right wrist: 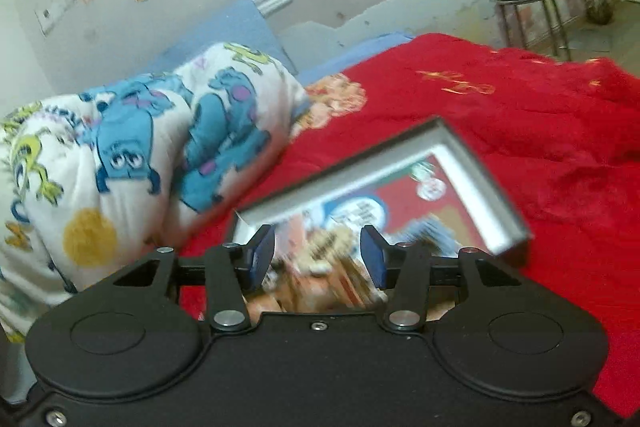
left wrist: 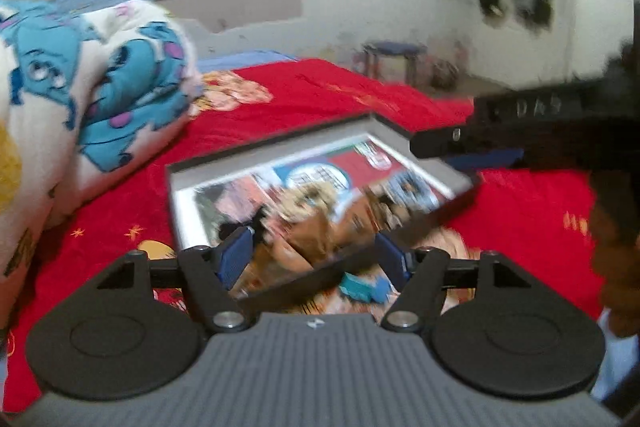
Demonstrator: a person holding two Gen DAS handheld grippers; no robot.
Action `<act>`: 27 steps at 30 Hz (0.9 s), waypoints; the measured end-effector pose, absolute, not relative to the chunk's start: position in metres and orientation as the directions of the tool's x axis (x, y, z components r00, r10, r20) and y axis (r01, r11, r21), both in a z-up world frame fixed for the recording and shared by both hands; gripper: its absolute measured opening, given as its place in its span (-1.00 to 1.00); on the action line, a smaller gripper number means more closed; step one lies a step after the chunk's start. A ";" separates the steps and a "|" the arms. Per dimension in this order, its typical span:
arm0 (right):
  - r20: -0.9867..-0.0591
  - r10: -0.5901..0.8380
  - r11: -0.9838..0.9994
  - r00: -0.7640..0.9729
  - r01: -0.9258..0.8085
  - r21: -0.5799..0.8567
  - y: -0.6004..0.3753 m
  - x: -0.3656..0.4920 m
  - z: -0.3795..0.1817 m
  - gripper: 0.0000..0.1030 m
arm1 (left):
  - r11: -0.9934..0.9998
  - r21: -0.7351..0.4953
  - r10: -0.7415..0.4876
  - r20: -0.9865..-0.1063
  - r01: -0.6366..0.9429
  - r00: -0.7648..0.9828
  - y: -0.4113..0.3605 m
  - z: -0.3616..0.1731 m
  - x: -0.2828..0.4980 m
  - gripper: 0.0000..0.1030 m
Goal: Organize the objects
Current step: 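Lower both held items into the box and open both tools, then grasp a teal binder clip with the left tool while the right tool grasps a blue binder clip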
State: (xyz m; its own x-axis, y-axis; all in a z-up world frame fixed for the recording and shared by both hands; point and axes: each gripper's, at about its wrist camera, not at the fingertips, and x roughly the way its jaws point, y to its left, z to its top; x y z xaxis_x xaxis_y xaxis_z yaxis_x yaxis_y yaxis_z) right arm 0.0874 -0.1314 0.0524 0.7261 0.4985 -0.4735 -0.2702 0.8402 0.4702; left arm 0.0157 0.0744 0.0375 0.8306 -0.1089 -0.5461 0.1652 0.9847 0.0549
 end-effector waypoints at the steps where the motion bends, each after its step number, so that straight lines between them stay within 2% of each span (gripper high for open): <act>1: -0.482 0.495 0.842 0.723 -0.263 0.471 -0.135 0.080 0.050 -0.10 | 0.982 0.069 -0.108 -0.557 0.176 0.823 0.070 0.032 0.016 0.53; 3: -0.492 0.494 0.840 0.717 -0.248 0.483 -0.142 0.068 0.043 -0.10 | 0.980 0.082 -0.101 -0.579 0.180 0.809 0.065 0.020 0.019 0.51; 6: -0.513 0.507 0.835 0.693 -0.245 0.493 -0.141 0.070 0.034 -0.10 | 0.978 0.087 -0.091 -0.630 0.187 0.771 0.060 0.003 0.029 0.37; 10: -0.541 0.505 0.843 0.672 -0.250 0.477 -0.133 0.073 0.026 -0.10 | 0.971 0.122 -0.077 -0.652 0.205 0.754 0.053 -0.013 0.035 0.29; 11: -0.548 0.507 0.842 0.666 -0.246 0.480 -0.133 0.073 0.024 -0.10 | 0.969 0.127 -0.077 -0.657 0.211 0.750 0.052 -0.016 0.038 0.21; 14: -0.563 0.507 0.838 0.653 -0.221 0.498 -0.134 0.078 0.018 -0.10 | 0.958 0.140 -0.086 -0.696 0.252 0.713 0.044 -0.027 0.045 -0.37; 15: -0.565 0.506 0.837 0.651 -0.214 0.503 -0.134 0.080 0.017 -0.10 | 0.951 0.161 -0.076 -0.702 0.263 0.708 0.039 -0.032 0.046 -0.50; 17: -0.564 0.507 0.834 0.651 -0.207 0.511 -0.136 0.081 0.016 -0.10 | 0.948 0.196 -0.055 -0.673 0.250 0.737 0.034 -0.035 0.046 -0.60; 20: -0.560 0.518 0.827 0.647 -0.211 0.521 -0.136 0.081 0.016 -0.11 | 0.954 0.183 -0.053 -0.676 0.237 0.735 0.032 -0.037 0.048 -0.67; 21: -0.560 0.520 0.827 0.645 -0.215 0.520 -0.136 0.081 0.016 -0.11 | 0.953 0.185 -0.053 -0.678 0.240 0.734 0.031 -0.036 0.047 -0.79; 27: -0.580 0.509 0.837 0.636 -0.210 0.505 -0.133 0.083 0.012 -0.11 | 0.965 0.180 -0.014 -0.692 0.191 0.722 0.034 -0.032 0.046 -0.79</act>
